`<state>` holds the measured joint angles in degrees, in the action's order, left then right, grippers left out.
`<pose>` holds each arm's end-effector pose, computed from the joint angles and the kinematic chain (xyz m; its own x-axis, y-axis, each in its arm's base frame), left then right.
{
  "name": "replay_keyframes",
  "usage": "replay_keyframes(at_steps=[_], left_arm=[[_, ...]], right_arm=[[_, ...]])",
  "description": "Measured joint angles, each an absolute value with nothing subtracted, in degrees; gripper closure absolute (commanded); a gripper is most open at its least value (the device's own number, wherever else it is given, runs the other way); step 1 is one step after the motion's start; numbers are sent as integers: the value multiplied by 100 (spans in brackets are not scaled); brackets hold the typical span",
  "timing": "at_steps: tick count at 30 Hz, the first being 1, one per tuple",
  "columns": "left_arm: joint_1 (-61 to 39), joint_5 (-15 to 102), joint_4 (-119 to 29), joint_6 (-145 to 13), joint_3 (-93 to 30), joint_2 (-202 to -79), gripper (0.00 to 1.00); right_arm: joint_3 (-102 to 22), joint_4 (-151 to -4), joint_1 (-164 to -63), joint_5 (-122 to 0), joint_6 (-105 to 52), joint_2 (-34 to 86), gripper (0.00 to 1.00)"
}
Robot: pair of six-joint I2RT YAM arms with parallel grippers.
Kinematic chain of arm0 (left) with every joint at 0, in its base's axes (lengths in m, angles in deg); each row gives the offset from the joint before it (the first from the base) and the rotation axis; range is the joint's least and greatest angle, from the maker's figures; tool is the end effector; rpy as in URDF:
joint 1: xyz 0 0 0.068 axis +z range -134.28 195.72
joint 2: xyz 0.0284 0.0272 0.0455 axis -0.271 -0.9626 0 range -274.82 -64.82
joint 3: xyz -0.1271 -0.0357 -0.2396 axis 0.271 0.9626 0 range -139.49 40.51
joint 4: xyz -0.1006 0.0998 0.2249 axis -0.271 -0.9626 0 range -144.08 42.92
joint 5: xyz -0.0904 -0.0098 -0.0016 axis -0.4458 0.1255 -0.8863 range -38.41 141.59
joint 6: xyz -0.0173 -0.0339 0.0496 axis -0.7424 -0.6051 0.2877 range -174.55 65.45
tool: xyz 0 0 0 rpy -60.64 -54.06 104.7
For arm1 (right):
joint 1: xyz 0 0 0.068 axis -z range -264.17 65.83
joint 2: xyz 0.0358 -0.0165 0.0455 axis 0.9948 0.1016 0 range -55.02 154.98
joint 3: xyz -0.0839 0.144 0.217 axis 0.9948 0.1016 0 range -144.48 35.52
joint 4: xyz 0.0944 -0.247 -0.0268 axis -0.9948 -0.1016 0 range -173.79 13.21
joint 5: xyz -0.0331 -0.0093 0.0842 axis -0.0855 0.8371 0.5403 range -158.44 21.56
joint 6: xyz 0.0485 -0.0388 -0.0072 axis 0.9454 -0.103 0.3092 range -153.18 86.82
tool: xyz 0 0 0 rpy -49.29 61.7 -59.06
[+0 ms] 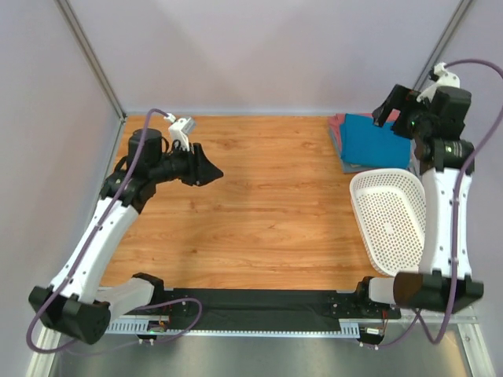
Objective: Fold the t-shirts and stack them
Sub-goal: Neatly place the folded tshirt to the corner
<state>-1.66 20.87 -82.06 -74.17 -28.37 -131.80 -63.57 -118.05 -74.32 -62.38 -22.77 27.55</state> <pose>0.2411 -0.1010 0.3627 -0.7140 -0.0789 -0.6957 0.4520 0.7070 -0.5440 0.3146 -0.0494 0.4538 -0.3917 0.2504 -0.8854 0.1487 0.9668 0.2076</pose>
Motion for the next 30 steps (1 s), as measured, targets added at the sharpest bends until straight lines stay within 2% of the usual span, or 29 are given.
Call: replay_keyframes(at_steps=[1,2,4,5,6,7,14,18,22,25,28,29,30], left_arm=[[-210,1941,-7977,-7487,-2811,-12905,45],[-236,1842,-7848,-7518,-2811,-12721,33],[-291,1648,-7590,-7557,-2818,-12332,23],[-295,1580,-7509,-7583,-2818,-12188,16],[-295,1545,-7457,-7601,-2818,-12089,5],[-295,1508,-7415,-7658,-2811,-11991,1],[-295,1456,-7382,-7751,-2341,-11982,1],[-295,1432,-7496,-7738,-1985,-12054,7],[-295,1449,-7603,-7588,-1959,-12129,11],[-295,1469,-7603,-7476,-1941,-12212,13],[-295,1523,-7594,-7430,-1856,-12356,15],[-295,1561,-7599,-7411,-1812,-12435,16],[-295,1585,-7601,-7395,-1786,-12496,16]], right_arm=[[-6059,-11899,-7452,-6069,-2098,2285,0],[-5793,-11967,-7449,-5884,-1936,1872,0],[-5329,-12054,-7432,-5560,-1708,1194,0],[-5047,-12093,-7434,-5359,-1606,857,0],[-4722,-12098,-7434,-5143,-1516,525,0],[-4405,-12096,-7436,-4885,-1437,221,0],[-3087,-11905,-7445,-3556,-904,-941,0],[-3080,-11720,-7452,-3521,-825,-751,0],[-3345,-11787,-7456,-4212,-869,5,2],[-3627,-11792,-7456,-4883,-926,761,12],[-3998,-11722,-7454,-5457,-1011,1585,27],[-4223,-11757,-7436,-5595,-1057,1974,39],[-4438,-11724,-7428,-5693,-1114,2300,45]])
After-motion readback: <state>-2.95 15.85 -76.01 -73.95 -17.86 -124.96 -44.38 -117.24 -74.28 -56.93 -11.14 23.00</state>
